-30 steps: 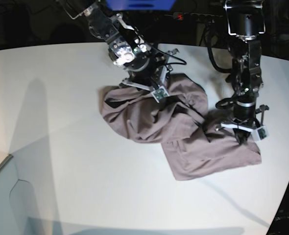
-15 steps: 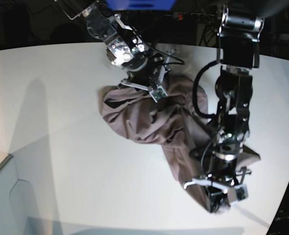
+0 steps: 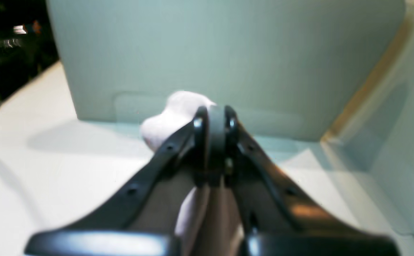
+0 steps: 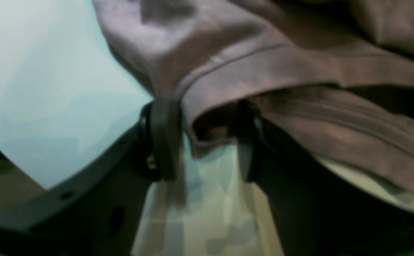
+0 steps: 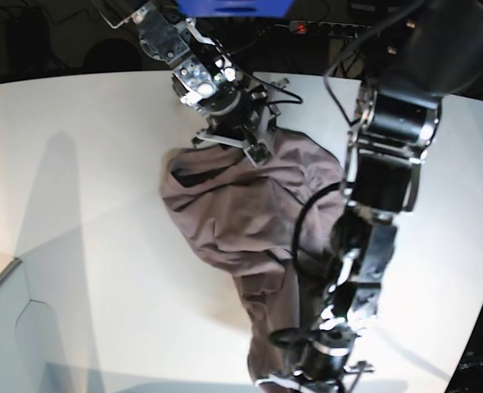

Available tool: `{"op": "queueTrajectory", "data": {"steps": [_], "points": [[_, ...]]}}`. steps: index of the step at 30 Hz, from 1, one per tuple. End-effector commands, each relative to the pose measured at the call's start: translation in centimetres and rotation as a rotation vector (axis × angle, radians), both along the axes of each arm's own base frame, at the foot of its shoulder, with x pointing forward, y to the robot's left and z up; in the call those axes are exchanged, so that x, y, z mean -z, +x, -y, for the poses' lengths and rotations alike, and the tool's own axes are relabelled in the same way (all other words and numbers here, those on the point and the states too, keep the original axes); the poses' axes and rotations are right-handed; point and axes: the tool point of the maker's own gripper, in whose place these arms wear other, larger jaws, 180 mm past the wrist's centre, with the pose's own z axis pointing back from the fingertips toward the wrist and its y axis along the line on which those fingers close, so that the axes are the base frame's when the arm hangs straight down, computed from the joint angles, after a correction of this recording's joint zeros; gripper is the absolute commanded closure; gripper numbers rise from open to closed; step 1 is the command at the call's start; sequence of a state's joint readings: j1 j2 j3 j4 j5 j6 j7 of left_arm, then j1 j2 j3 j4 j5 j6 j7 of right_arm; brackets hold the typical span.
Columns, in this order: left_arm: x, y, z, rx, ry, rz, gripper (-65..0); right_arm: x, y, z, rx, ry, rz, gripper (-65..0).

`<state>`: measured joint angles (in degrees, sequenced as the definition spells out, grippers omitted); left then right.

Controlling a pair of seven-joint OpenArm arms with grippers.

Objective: Layout the t-shirt on the table in an organized manner, then fold the t-shirt properly
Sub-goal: 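Pull the grasped fold away from the right gripper to spread the shirt, then release the fold and grasp the shirt edge near the right gripper with the left gripper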

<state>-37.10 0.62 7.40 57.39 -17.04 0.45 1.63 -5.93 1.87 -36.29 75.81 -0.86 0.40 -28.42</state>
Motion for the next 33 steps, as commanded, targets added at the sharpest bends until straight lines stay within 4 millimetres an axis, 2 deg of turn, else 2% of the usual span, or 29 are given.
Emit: {"op": "queueTrajectory", "data": {"steps": [1, 3, 5, 8, 10, 13, 14, 17, 21, 24, 27, 31, 33], "points": [[-3.4, 0.8, 1.4, 0.022, -0.024, 0.081, -0.3, 1.9, -2.6, 1.1, 0.003, -0.057, -0.114, -26.0], [-3.2, 1.7, 2.7, 0.035, -0.027, 0.053, -0.6, 2.0, -2.9, 1.1, 0.005, -0.057, -0.120, -26.1], [-1.9, 2.6, 3.8, 0.044, -0.026, -0.004, -3.5, 2.0, -2.9, 1.0, 0.005, -0.056, -0.120, -26.2], [0.0, 3.3, 4.3, 0.044, -0.024, -0.069, -18.9, 1.9, -3.4, 0.9, 0.005, -0.051, -0.126, -26.2], [0.0, 3.2, 4.3, 0.045, -0.026, -0.069, -30.2, 1.5, -3.5, 0.6, 0.006, -0.037, -0.118, -26.3], [1.6, 2.7, 4.1, 0.042, -0.023, -0.093, -41.7, 0.4, -3.0, 0.4, 0.010, -0.016, -0.090, -26.3], [1.4, 2.6, 3.7, 0.037, -0.023, -0.085, -43.7, 0.1, -2.8, 0.3, 0.010, -0.011, -0.081, -26.3], [2.3, 1.5, 1.4, 0.014, -0.002, -0.073, -45.0, -0.9, -2.4, 0.0, 0.012, 0.006, -0.061, -26.3], [5.3, -2.1, -2.1, -0.017, 0.036, -0.076, -45.0, -1.3, -2.2, -0.1, 0.013, 0.013, -0.051, -26.3], [8.6, -5.2, -4.9, -0.039, 0.084, -0.115, -45.1, -1.1, -2.3, 0.1, 0.012, 0.008, -0.054, -26.3], [12.4, -8.6, -7.5, -0.056, 0.139, -0.181, -45.2, -1.1, -1.5, 1.5, 0.047, -0.002, -0.044, -26.3], [17.0, -11.8, -11.2, -0.119, 0.156, -0.289, -45.3, -0.9, -0.7, 3.1, 0.096, -0.015, -0.042, -26.3], [18.4, -13.0, -13.1, -0.165, 0.144, -0.327, -45.4, -0.6, -0.9, 4.0, 0.123, -0.020, -0.053, -26.3]]}}
